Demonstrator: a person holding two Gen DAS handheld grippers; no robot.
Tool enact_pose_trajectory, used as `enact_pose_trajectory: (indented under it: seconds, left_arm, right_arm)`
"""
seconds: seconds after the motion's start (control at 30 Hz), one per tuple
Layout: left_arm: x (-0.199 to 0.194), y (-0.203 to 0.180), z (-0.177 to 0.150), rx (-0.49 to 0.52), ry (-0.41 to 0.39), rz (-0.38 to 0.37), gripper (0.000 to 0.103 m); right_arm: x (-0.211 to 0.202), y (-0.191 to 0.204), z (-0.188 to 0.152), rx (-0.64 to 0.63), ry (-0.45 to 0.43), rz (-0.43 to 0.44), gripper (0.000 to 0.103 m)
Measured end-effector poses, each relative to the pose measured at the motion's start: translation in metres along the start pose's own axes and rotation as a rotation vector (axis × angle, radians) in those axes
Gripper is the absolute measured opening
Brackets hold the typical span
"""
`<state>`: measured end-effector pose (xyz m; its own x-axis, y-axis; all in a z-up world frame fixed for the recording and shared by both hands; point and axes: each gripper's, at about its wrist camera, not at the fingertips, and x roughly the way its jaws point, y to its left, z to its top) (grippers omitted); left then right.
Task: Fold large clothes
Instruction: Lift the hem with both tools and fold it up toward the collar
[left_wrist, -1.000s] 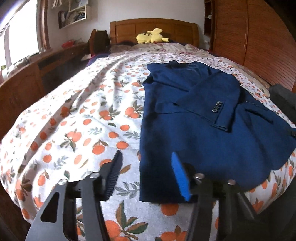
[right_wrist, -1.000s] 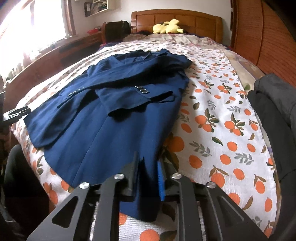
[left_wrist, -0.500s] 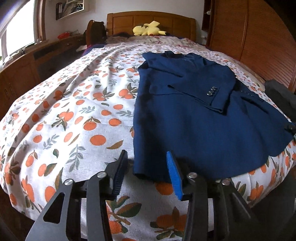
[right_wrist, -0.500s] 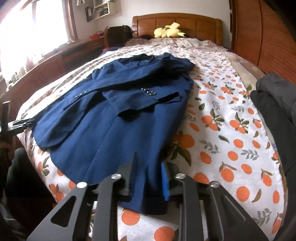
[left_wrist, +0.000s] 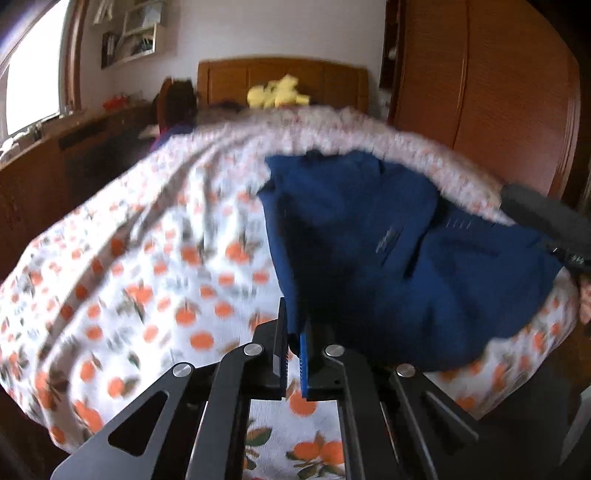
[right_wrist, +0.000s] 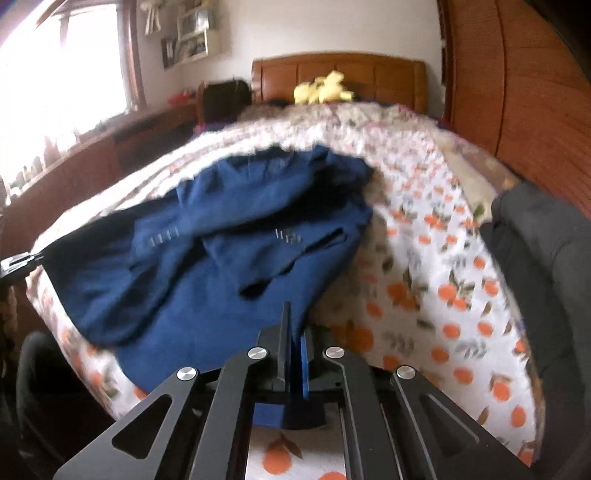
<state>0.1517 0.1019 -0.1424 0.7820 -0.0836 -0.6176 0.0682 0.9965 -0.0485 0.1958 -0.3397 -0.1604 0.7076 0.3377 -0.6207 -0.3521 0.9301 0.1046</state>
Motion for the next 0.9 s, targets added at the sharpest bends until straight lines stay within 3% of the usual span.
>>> enact_pose_trajectory:
  seconds: [0.3, 0.6, 0.77, 0.9]
  left_arm:
    - [-0.107, -0.037, 0.089, 0.024, -0.255, -0.052, 0.003]
    - [-0.225, -0.068, 0.155, 0.064, -0.472, -0.079, 0.003]
    - [-0.262, -0.081, 0.169, 0.088, -0.535, -0.051, 0.004]
    - [-0.242, -0.080, 0.174, 0.086, -0.494, -0.025, 0.004]
  right_arm:
    - [-0.100, 0.022, 0.076, -0.018, -0.251, 0.019, 0.002]
    - [-0.217, 0.028, 0.106, -0.048, -0.446, 0.048, 0.002]
    - [-0.262, 0.026, 0.108, -0.055, -0.524, 0.045, 0.002]
    - [-0.246, 0.018, 0.113, -0.064, -0.481, 0.025, 0.002]
